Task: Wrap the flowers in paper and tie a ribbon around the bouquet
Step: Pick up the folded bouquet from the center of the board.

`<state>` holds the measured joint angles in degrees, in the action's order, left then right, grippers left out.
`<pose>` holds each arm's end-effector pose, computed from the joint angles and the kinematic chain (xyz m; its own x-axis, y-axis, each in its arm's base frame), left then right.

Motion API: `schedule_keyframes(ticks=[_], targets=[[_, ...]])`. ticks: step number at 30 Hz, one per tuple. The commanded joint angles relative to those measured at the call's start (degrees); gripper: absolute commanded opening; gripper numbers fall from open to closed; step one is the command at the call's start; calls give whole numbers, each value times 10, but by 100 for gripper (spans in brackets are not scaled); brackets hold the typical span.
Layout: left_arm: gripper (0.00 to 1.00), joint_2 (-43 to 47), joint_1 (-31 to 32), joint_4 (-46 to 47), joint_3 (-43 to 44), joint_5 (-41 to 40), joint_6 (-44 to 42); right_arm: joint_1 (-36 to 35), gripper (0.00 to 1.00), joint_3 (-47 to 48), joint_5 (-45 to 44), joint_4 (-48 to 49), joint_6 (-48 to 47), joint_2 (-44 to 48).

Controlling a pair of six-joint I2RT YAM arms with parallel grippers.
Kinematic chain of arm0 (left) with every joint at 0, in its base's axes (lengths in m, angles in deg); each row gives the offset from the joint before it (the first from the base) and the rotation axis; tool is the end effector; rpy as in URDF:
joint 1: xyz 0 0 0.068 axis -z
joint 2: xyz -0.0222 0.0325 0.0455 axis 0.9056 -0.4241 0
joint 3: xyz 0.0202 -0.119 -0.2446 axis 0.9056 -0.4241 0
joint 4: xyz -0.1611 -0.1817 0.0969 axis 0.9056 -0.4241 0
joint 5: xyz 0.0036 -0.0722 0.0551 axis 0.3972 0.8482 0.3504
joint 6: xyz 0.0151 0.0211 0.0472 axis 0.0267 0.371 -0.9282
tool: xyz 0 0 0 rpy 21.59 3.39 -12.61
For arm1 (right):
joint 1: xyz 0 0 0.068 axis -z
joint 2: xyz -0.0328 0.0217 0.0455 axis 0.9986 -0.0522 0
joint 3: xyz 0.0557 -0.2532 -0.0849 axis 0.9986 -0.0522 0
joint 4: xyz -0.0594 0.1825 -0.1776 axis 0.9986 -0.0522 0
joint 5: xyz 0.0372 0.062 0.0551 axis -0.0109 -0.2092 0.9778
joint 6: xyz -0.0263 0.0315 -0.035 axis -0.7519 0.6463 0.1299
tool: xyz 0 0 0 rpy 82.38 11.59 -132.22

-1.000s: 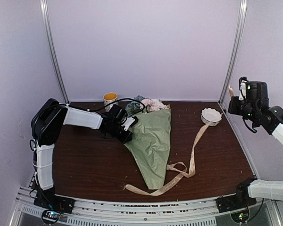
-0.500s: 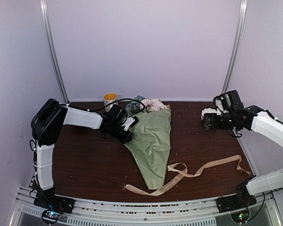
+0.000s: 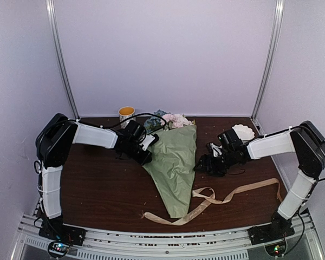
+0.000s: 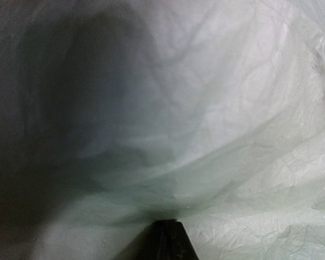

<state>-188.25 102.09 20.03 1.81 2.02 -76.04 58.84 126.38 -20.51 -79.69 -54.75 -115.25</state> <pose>0.3430 -0.2676 0.1287 -0.6995 0.4549 -0.5511 0.6292 0.7577 -0.1732 0.2712 0.1661 0.1490 -0.9738 0.0086 -0.2271 -0.1482 0.7336 0.6632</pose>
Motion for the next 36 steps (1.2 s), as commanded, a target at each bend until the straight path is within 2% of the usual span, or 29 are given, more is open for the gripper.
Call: schedule_keyframes(ticks=[1, 4, 10, 16, 18, 23, 29, 33, 36], targets=[[6, -50, -5, -56, -25, -14, -2, -10, 81, 2, 50, 109, 42, -39], [6, -51, -5, -53, -26, -12, -2, -10, 81, 26, 44, 122, 29, -80], [6, -51, -5, -54, -26, -11, -4, -10, 83, 124, -12, 33, -43, -142], [6, -51, -6, -51, -29, -8, -4, -33, 81, 83, 99, 94, -19, -142], [6, -51, -6, -50, -30, -8, -4, -42, 81, 34, 139, 156, 20, -113], [6, -51, -6, -53, -29, -6, -8, -51, 80, -76, 178, 434, 215, -73], [6, -51, -6, -53, -29, -6, -7, -75, 78, -58, 167, 552, 287, -127], [6, -50, -6, -52, -32, -5, -7, -77, 69, -62, 128, 576, 313, -144], [6, -49, -7, -52, -33, -4, -6, -77, 47, -60, 117, 578, 321, -150]])
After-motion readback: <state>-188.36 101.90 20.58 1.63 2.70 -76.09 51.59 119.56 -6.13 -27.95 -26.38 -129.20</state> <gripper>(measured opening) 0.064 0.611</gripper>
